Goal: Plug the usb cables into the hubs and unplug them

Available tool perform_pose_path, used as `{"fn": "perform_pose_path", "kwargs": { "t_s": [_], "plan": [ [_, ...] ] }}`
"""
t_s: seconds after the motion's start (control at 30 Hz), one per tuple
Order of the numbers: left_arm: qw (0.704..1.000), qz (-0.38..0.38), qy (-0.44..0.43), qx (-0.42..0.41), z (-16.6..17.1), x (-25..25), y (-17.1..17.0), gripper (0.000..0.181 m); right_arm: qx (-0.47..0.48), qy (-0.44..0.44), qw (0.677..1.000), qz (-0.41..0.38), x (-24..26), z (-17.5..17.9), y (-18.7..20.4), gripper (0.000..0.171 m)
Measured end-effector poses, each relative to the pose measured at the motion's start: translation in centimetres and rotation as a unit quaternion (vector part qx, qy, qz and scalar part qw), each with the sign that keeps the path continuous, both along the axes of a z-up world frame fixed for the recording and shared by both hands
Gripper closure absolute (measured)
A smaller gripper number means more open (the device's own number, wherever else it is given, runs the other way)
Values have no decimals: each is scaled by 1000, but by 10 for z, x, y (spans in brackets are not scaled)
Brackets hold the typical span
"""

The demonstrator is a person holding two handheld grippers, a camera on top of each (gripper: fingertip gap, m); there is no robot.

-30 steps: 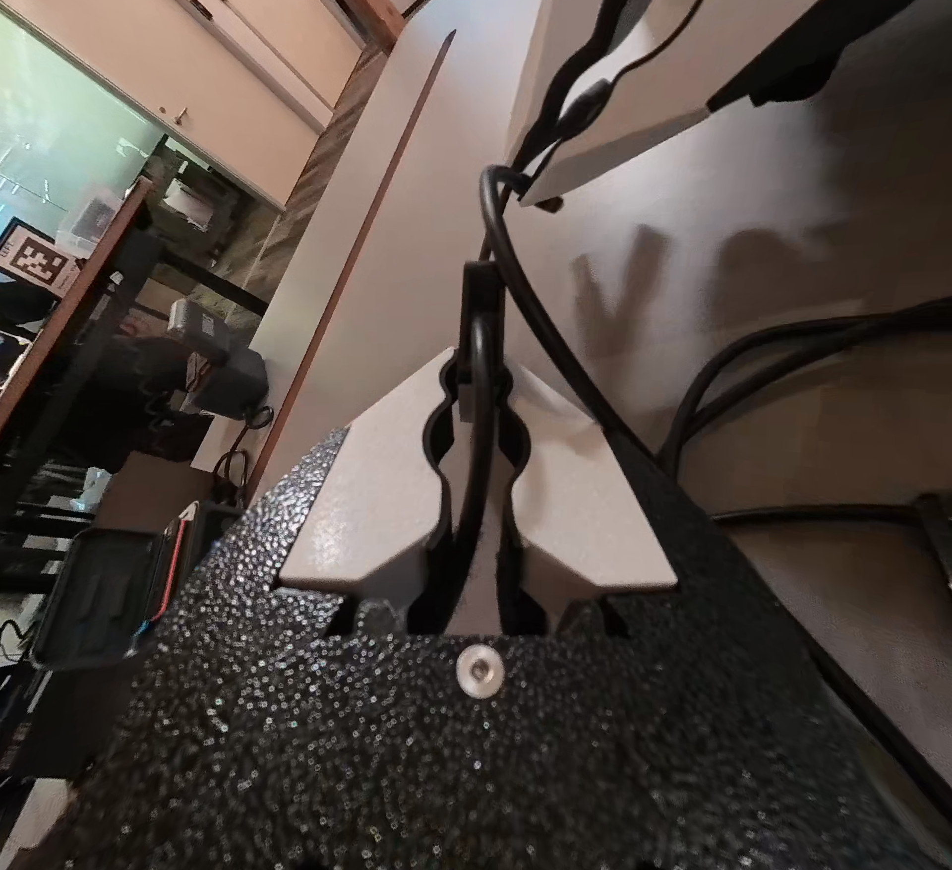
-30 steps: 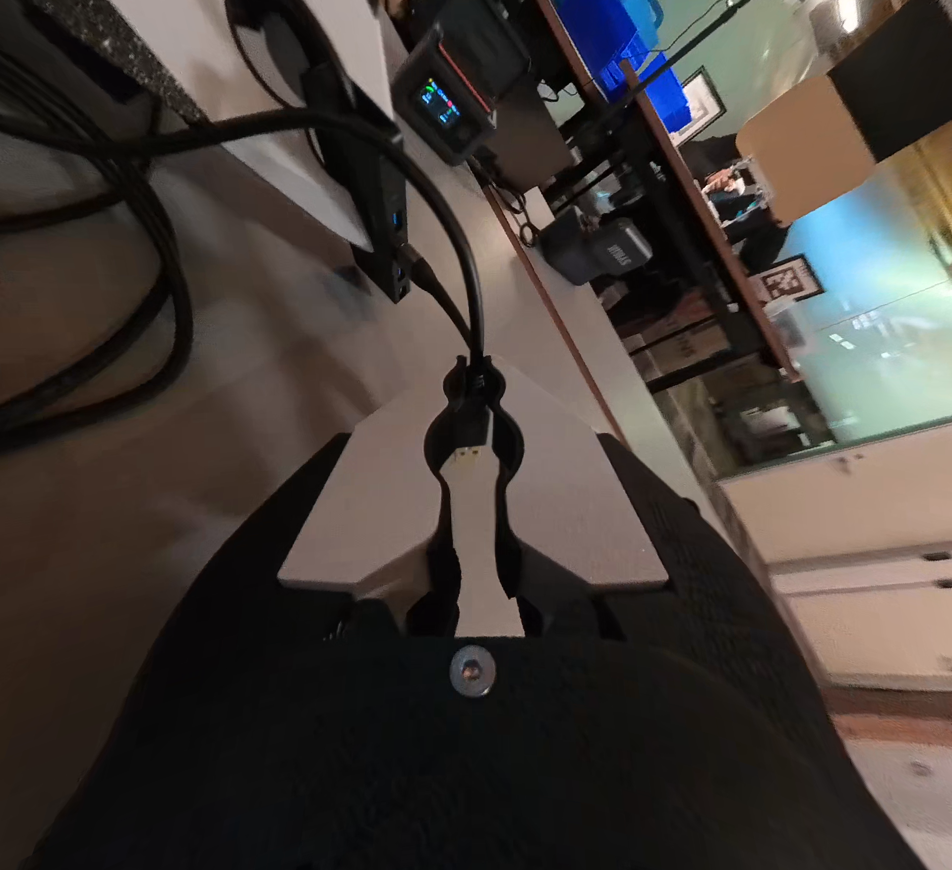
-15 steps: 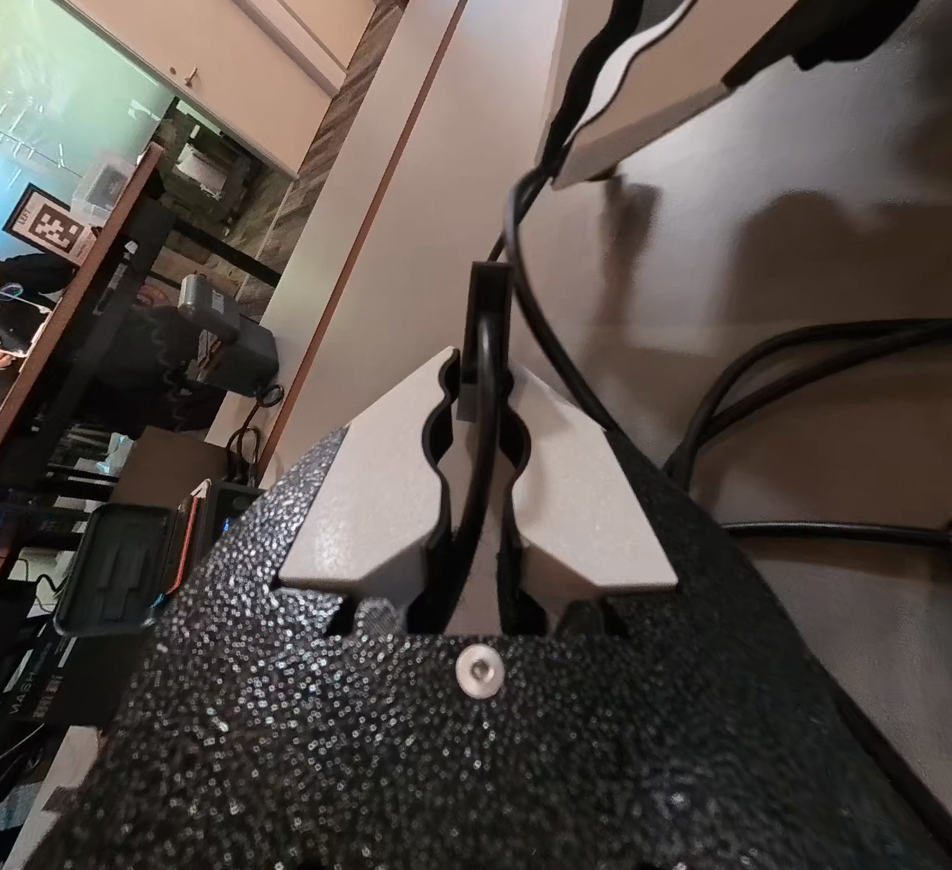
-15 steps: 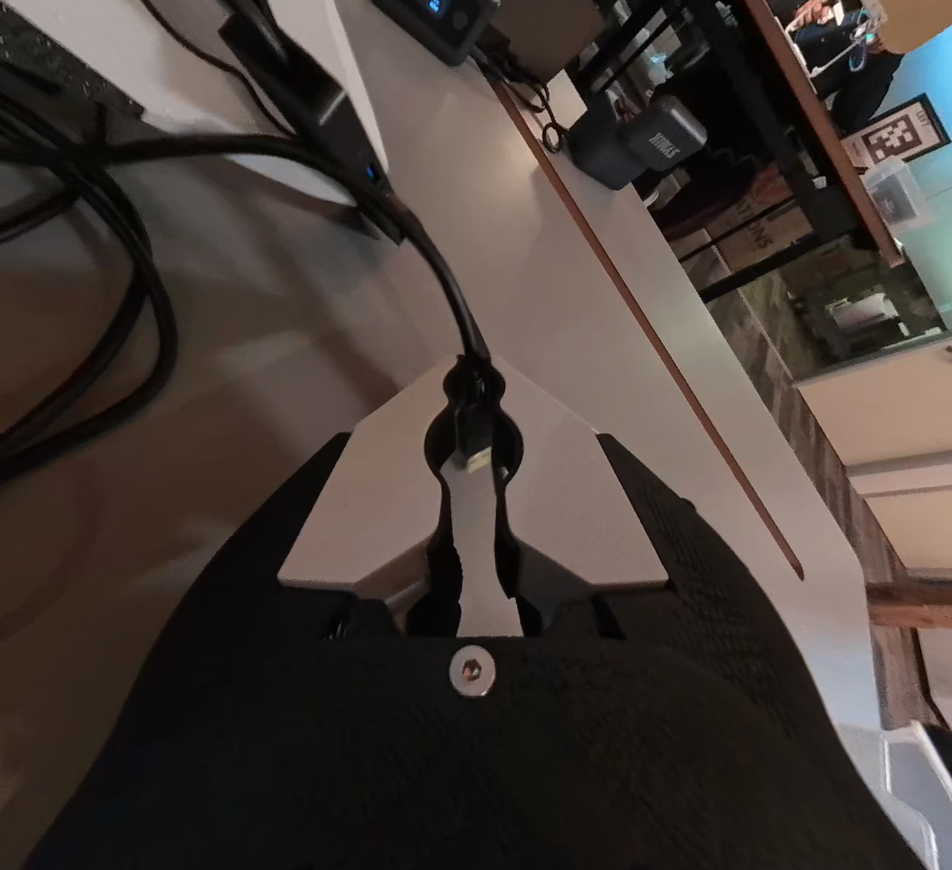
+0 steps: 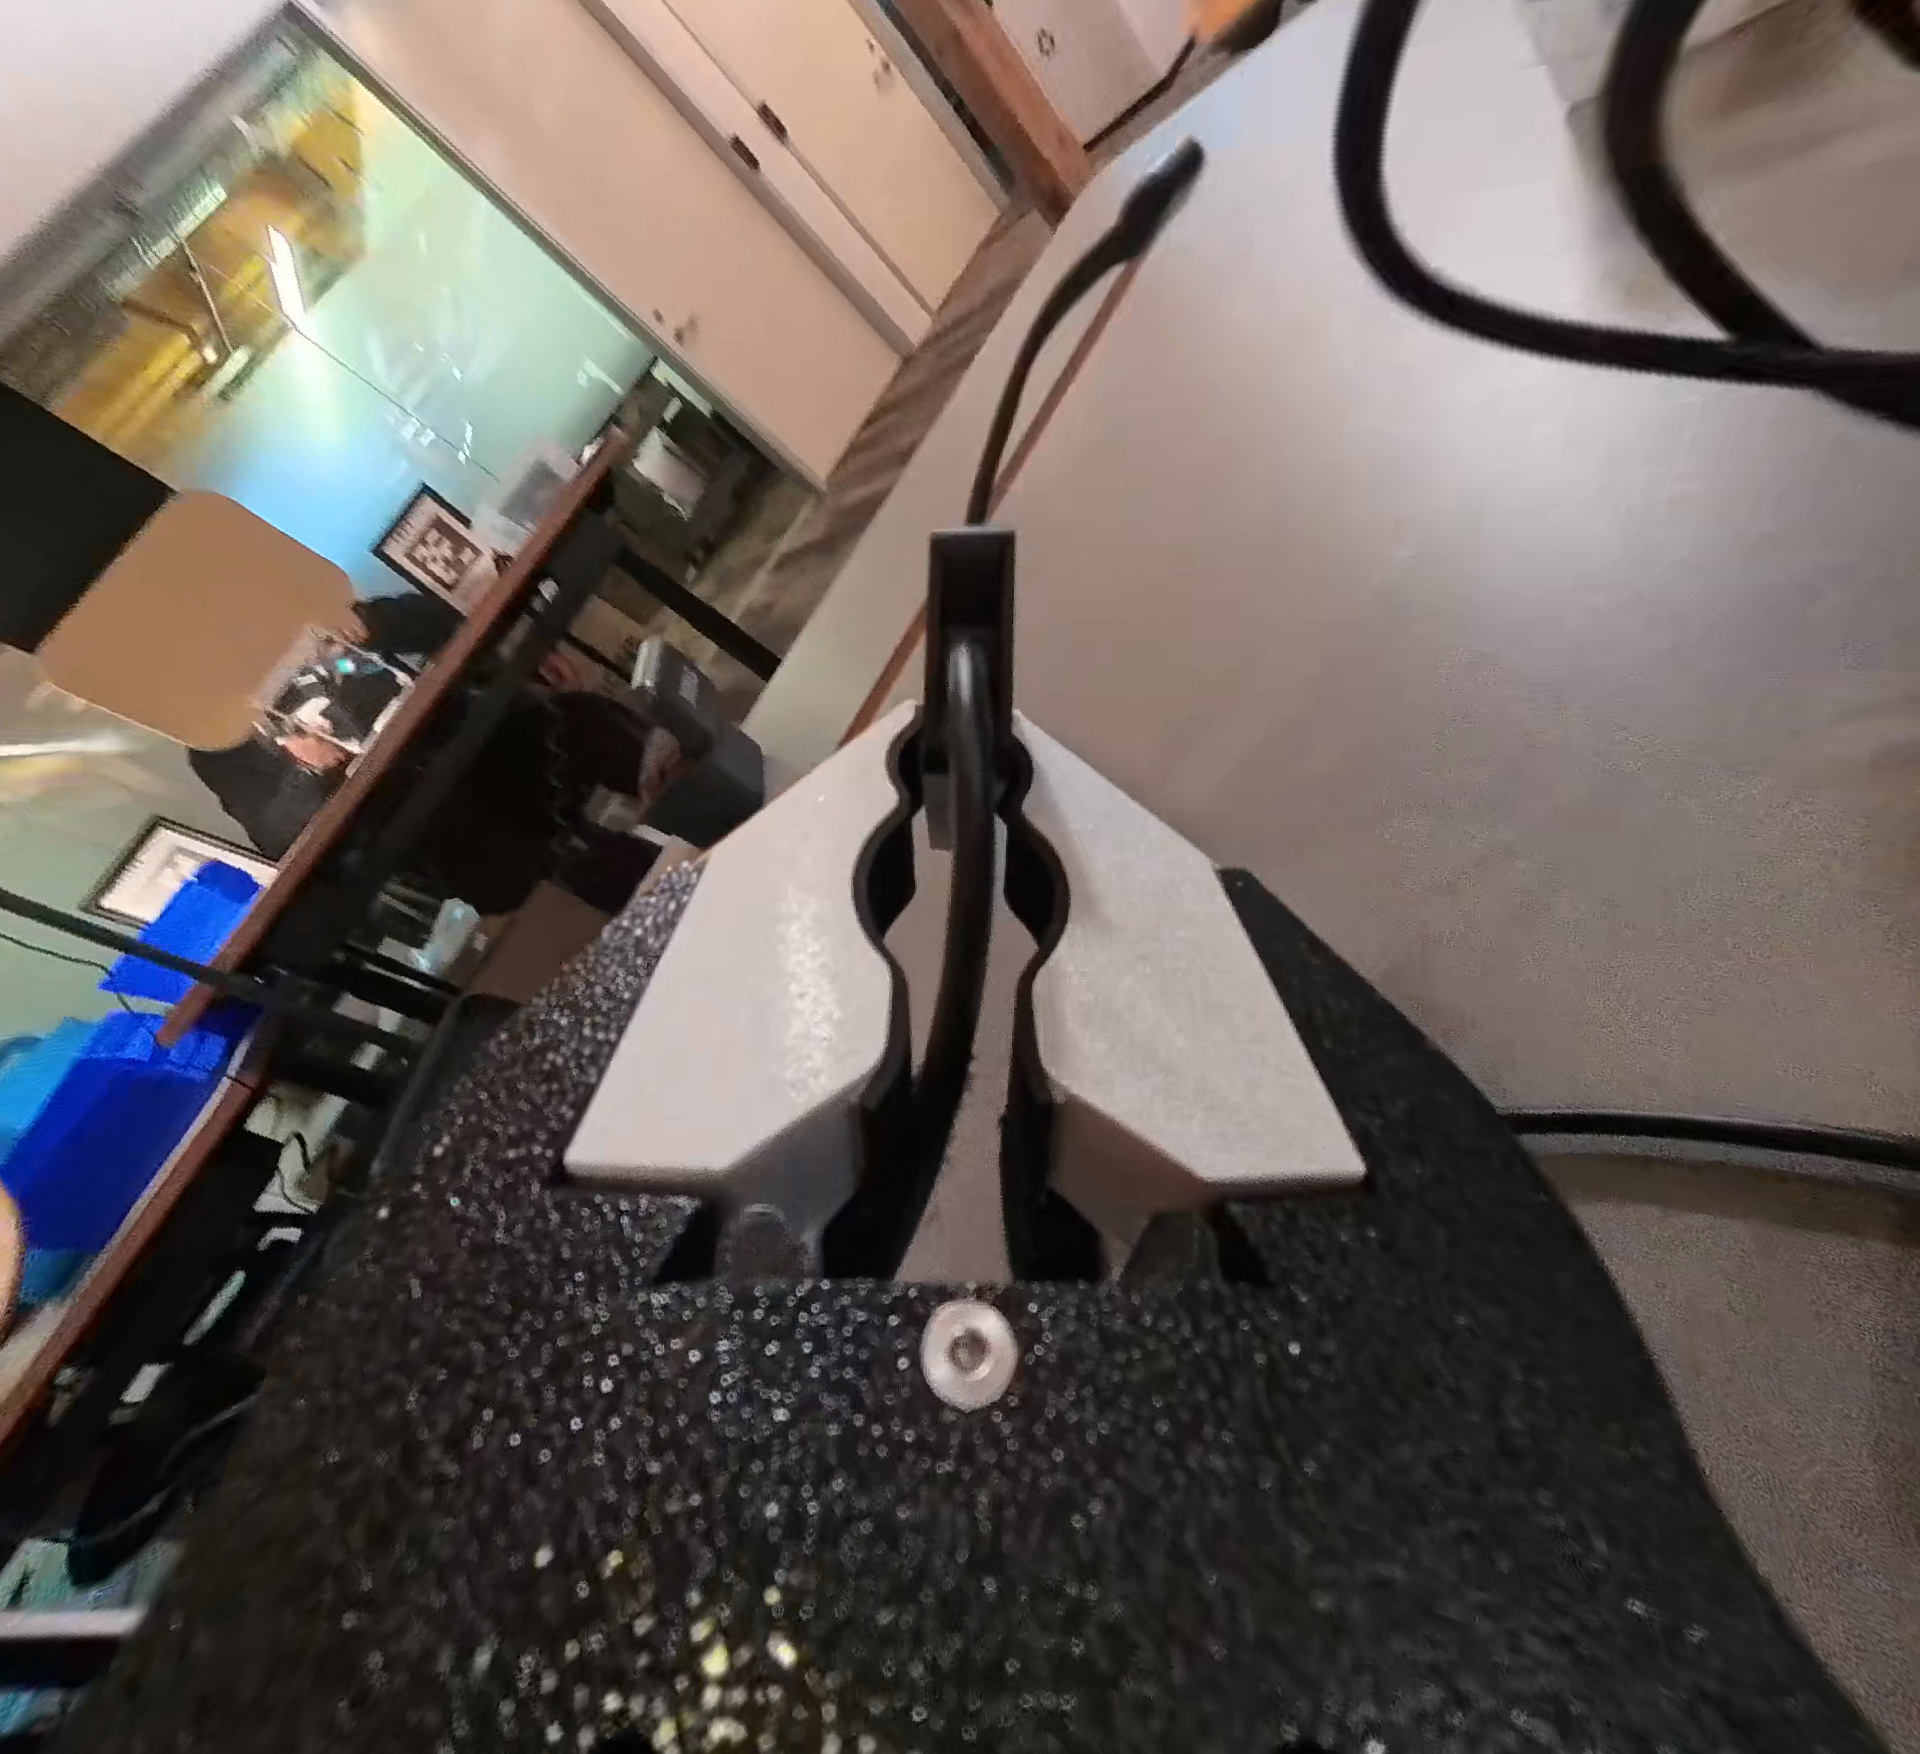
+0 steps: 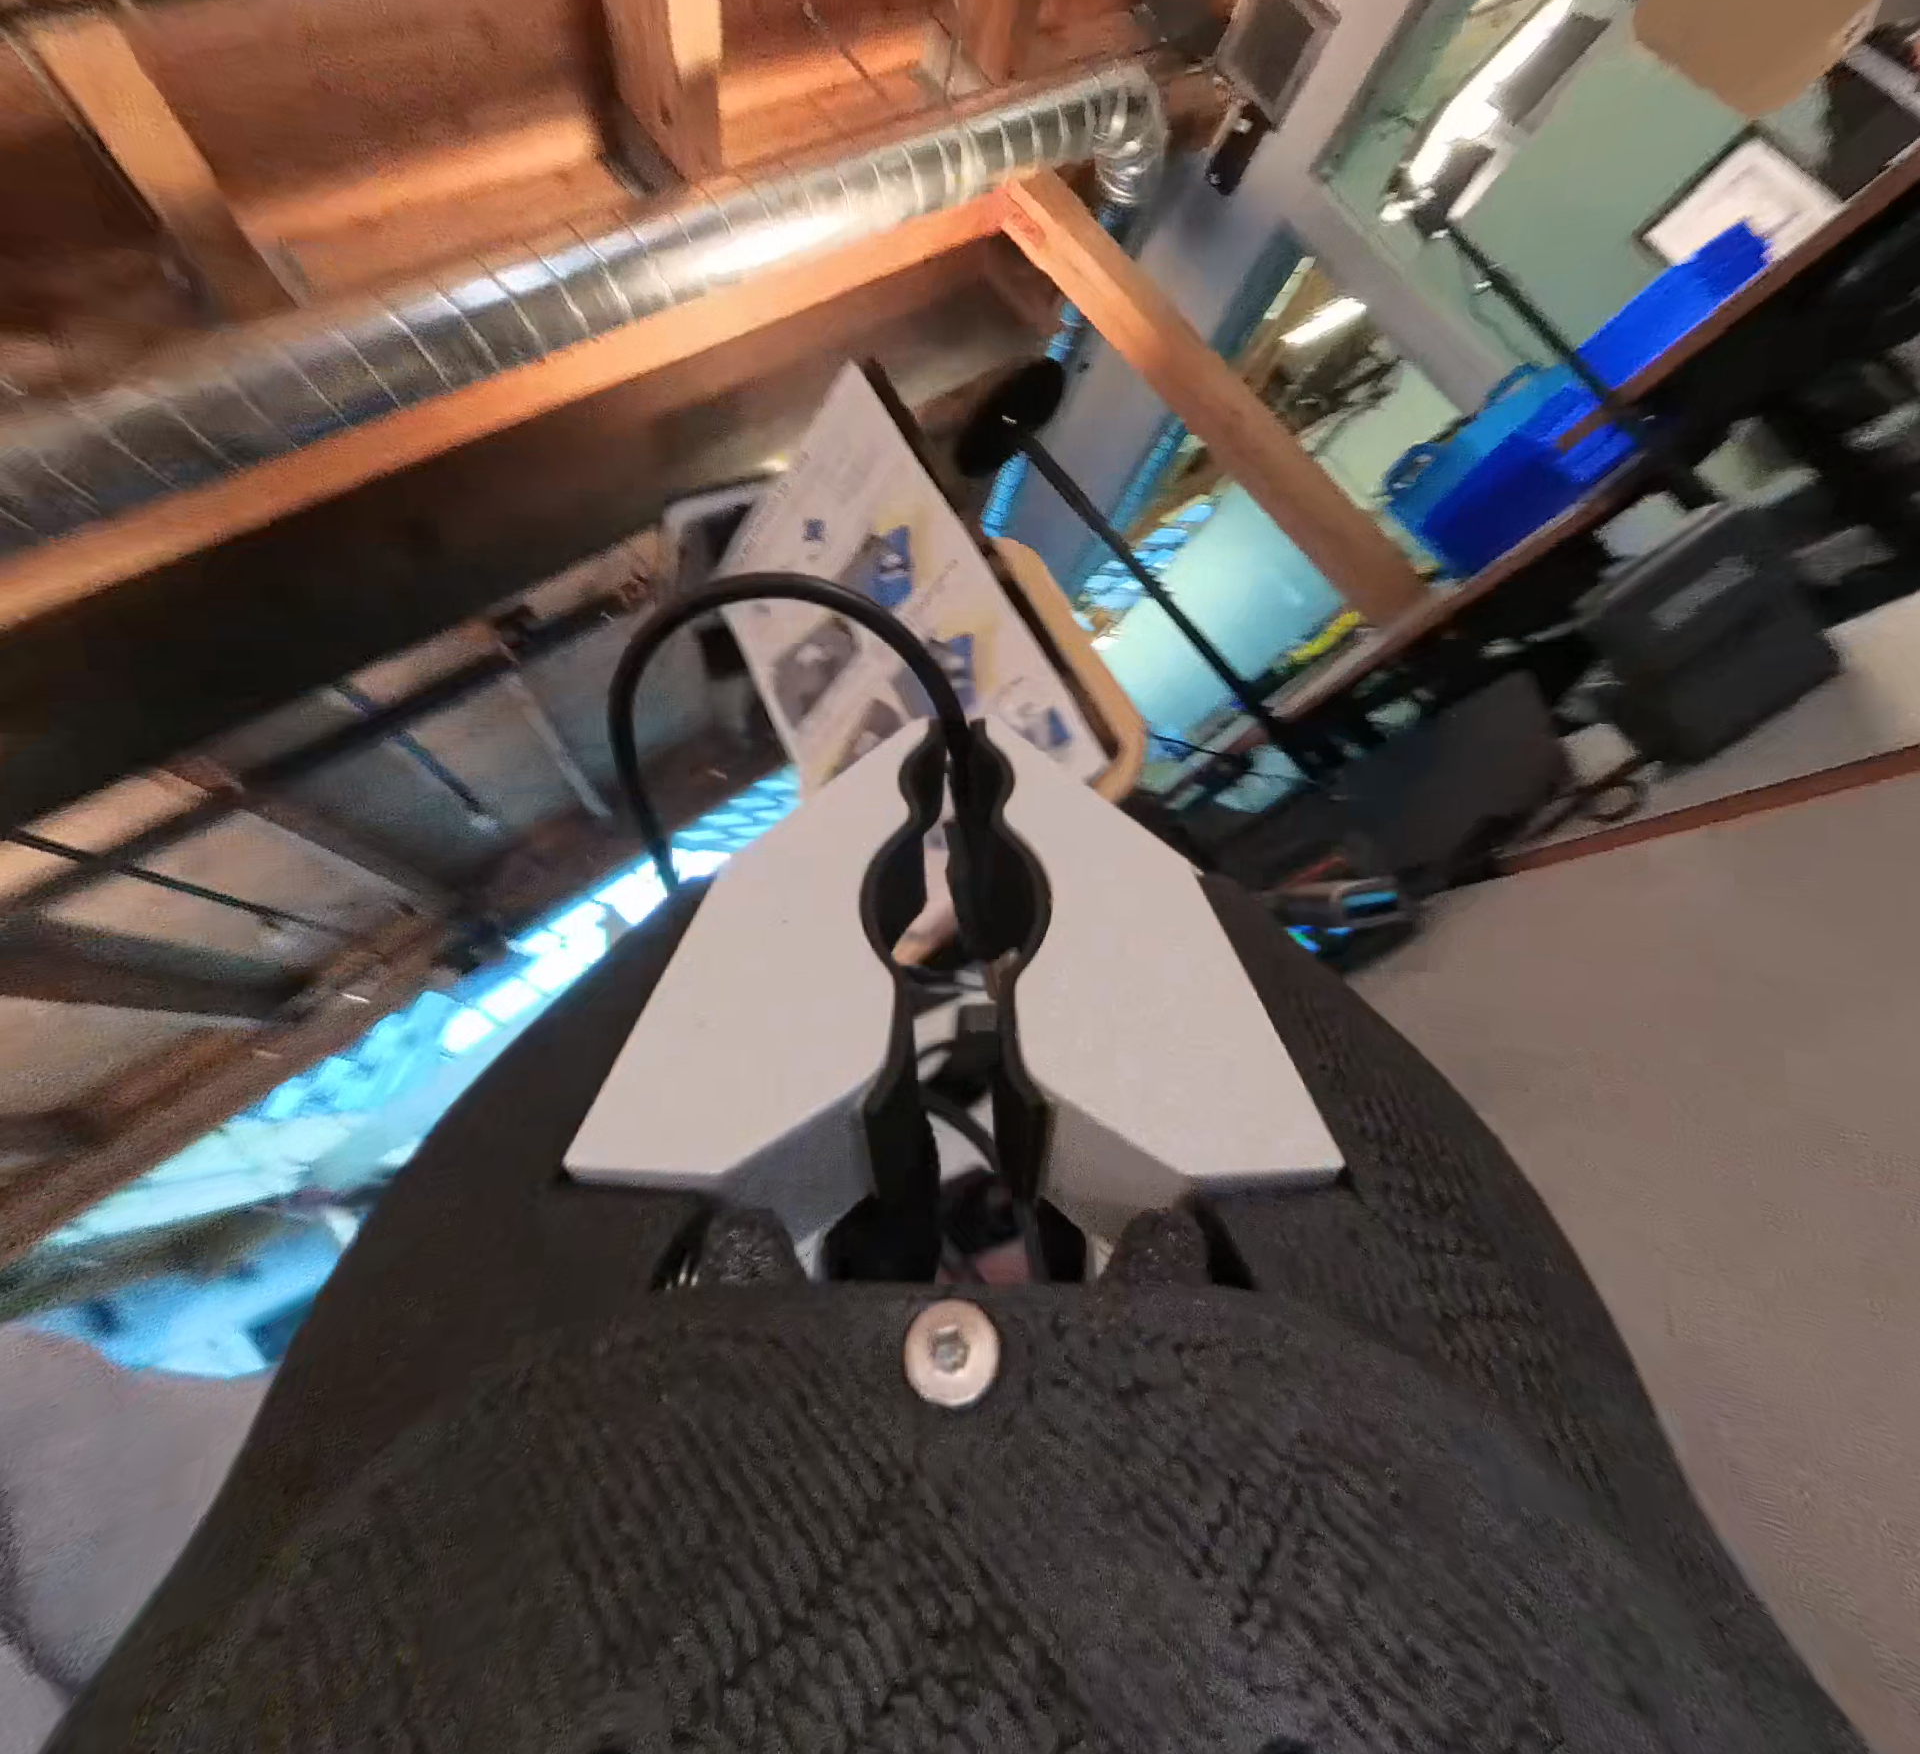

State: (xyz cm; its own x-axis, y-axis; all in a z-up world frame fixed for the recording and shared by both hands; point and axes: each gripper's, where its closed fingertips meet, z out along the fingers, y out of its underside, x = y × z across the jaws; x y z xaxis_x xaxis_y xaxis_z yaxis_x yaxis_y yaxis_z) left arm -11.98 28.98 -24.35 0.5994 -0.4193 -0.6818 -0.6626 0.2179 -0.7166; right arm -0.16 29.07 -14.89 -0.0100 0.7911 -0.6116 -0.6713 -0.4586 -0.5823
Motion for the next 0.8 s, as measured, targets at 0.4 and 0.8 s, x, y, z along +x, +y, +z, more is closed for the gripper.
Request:
{"fn": "perform_pose_path", "kwargs": {
  "t_s": [0.4,0.8],
  "plan": [
    [996,-73,46,9,-5,37,-19,172,-61,58,990,110,-25,-8,-11,168],
    [994,-35,94,36,-6,33,-15,173,-5,-141,989,46,-53,-40,-11,167]
  ]
}}
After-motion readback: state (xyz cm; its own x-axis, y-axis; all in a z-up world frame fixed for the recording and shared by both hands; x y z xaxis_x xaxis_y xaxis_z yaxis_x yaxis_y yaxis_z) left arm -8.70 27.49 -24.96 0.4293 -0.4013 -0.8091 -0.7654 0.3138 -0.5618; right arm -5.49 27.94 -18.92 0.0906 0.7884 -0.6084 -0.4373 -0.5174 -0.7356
